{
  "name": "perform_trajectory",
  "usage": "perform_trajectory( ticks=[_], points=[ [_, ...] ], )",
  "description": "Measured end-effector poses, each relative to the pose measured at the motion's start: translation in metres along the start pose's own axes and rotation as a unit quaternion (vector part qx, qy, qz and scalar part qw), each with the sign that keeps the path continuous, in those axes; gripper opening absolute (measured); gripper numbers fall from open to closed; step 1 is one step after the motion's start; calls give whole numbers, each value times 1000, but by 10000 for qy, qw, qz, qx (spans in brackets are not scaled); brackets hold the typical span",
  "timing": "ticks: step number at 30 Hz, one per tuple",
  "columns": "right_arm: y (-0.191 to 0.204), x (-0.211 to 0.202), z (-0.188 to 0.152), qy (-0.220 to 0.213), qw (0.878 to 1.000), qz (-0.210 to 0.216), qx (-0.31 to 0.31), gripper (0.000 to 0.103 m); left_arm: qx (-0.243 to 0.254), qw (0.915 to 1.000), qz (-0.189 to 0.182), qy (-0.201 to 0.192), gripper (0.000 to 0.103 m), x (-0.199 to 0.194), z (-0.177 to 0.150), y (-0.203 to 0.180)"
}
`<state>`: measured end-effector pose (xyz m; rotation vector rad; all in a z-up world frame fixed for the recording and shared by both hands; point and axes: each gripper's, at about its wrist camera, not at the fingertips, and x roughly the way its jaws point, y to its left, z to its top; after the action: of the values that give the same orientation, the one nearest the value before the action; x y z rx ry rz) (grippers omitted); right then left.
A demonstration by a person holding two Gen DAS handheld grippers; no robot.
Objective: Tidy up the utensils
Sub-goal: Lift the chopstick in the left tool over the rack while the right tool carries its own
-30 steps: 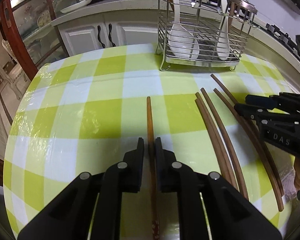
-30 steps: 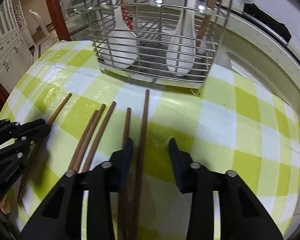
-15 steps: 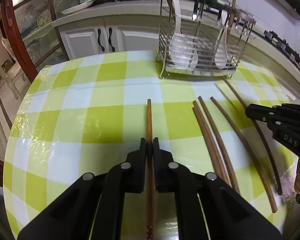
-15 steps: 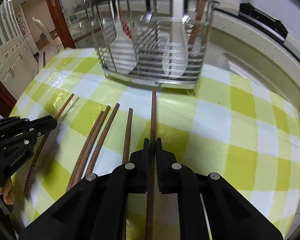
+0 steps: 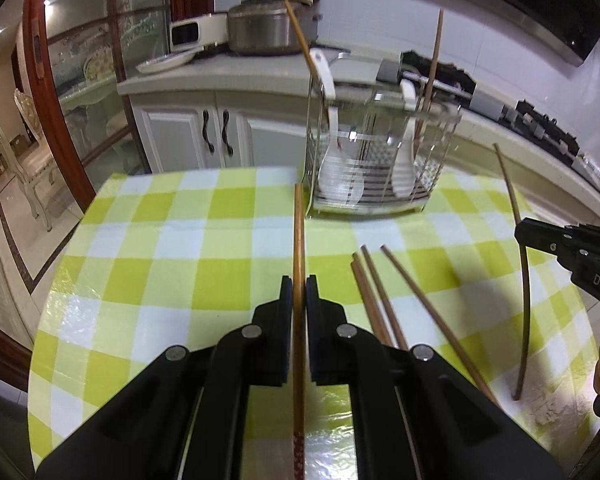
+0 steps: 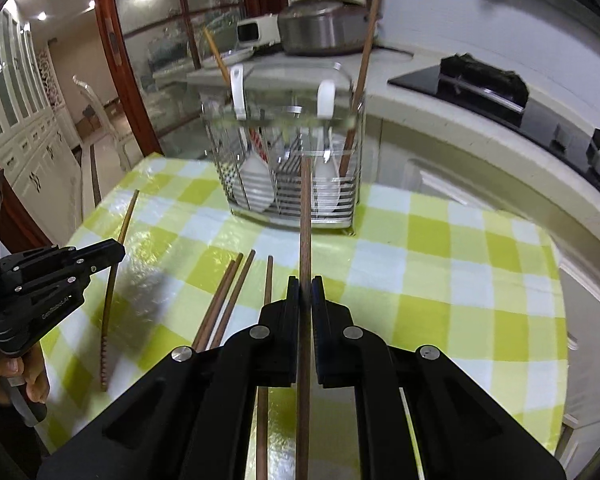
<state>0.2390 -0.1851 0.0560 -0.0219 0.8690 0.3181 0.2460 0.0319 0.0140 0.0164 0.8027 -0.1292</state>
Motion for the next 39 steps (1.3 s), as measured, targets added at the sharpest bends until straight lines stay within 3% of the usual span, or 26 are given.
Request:
perform_trajectory(
  ticks=[7, 17, 26, 39],
  points=[
    [-5, -38, -2, -331, 9994, -91, 86, 9, -50, 9991, -85, -413, 7, -33, 4, -4],
    [-9, -74, -11, -702, 9969, -265, 221, 9, -62, 9979, -120, -629, 7, -56, 2, -12],
    [-11, -85, -16, -851, 9954, -363, 253, 9, -102, 9966, -102, -809, 7, -66, 2, -17],
    [-13, -91, -18, -1034, 9924, -566, 355, 9, -185, 9905, -67, -1359, 7, -83, 6, -29]
  ],
)
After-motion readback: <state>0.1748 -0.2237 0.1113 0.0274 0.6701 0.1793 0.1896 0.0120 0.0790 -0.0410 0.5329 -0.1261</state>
